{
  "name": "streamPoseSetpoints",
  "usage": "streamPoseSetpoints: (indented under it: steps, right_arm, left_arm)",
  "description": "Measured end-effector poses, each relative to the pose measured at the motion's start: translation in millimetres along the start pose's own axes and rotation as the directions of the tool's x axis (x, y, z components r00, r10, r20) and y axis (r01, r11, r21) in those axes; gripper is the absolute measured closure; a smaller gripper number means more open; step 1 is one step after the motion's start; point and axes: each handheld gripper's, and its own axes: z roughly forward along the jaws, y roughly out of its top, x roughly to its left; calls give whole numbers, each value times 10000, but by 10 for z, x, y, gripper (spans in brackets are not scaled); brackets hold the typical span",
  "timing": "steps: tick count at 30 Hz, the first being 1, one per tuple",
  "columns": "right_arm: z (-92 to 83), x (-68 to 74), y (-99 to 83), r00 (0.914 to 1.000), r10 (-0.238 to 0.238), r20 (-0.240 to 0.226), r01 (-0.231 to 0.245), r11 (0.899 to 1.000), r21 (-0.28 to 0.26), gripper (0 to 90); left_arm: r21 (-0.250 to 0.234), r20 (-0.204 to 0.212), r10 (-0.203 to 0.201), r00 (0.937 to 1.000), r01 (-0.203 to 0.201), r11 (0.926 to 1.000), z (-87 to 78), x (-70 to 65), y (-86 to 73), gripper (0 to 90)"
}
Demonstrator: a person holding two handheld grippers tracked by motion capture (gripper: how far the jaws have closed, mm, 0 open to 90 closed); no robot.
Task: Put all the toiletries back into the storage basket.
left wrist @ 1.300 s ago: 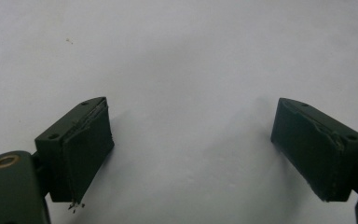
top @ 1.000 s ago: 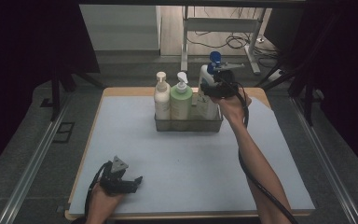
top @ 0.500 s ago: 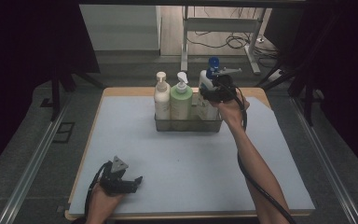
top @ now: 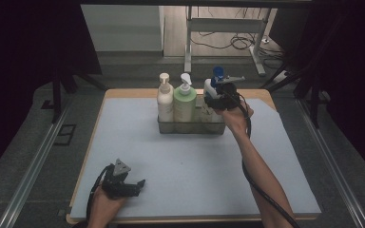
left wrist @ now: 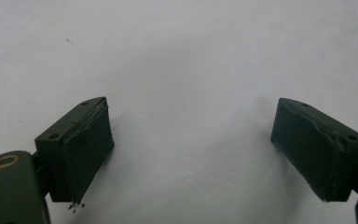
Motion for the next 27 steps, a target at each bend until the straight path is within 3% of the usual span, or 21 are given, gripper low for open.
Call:
streamPoseSetpoints:
  steps: [12, 22, 27]
  right_arm:
    - [38, -25, -61, 9998, -45, -178, 49, 9998, 212, 393]
    - [59, -61, -47, 9987, 303, -416, -290, 9991, 320, 347]
    - [27, -86, -66, 9987, 183, -467, -163, 9990, 416, 335]
  left_arm:
    - [-15, 6, -14, 10000, 14, 10000, 1, -2, -1, 120]
    - [-8, 11, -9, 10000, 9, 10000, 1, -1, 0, 120]
    - [-7, 8, -8, 10000, 8, 10000, 1, -2, 0, 120]
